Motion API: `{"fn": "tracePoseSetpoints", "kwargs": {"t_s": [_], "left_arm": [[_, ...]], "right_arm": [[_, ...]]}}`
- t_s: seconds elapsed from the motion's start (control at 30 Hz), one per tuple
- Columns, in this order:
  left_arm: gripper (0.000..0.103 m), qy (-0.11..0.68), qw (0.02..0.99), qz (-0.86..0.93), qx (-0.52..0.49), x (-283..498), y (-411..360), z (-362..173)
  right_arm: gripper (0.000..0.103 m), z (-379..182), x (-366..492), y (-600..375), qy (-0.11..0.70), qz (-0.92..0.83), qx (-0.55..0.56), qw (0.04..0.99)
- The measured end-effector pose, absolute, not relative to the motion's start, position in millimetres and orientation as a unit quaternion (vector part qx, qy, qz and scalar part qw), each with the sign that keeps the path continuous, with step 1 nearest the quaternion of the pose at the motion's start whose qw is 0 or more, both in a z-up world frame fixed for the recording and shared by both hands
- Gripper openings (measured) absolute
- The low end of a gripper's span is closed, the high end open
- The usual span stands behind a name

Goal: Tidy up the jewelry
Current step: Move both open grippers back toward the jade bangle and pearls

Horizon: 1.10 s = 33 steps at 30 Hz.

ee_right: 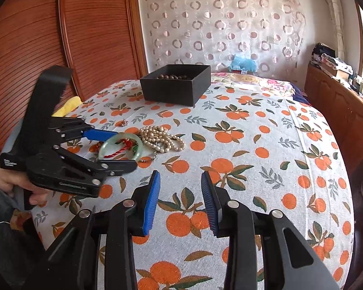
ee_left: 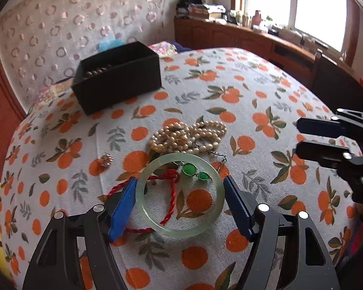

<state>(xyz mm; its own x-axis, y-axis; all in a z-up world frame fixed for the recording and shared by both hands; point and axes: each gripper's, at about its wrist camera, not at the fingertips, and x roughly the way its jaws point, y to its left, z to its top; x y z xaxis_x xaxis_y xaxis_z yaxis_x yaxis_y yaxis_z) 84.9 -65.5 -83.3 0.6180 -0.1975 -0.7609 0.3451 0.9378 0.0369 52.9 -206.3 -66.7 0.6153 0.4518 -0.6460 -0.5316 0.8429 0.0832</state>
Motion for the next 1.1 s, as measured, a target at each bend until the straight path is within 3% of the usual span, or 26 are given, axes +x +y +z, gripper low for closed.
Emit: {"fn": "tracePoseSetpoints", "kwargs": {"t_s": [0.43,0.63,1.1], "left_arm": [[0.069,0.360,0.923,-0.131,0.036,53.2,-20.3,-52.2],[0.069,0.351,0.928,-0.121,0.011,51.5,-2.7,-50.1],[0.069,0.351,0.929,-0.116,0.004,51.0,2.4,-55.1]], "right_arm": [[0.037,-62.5,102.3,-172.2,0.369,0.306,-0.096,0.872],[0.024,-72.7,132.8,-160.3,0.391,0.296,-0.116,0.864],[0.020,-87.1,148.5,-142.4,0.404,0.297,-0.170,0.849]]}}
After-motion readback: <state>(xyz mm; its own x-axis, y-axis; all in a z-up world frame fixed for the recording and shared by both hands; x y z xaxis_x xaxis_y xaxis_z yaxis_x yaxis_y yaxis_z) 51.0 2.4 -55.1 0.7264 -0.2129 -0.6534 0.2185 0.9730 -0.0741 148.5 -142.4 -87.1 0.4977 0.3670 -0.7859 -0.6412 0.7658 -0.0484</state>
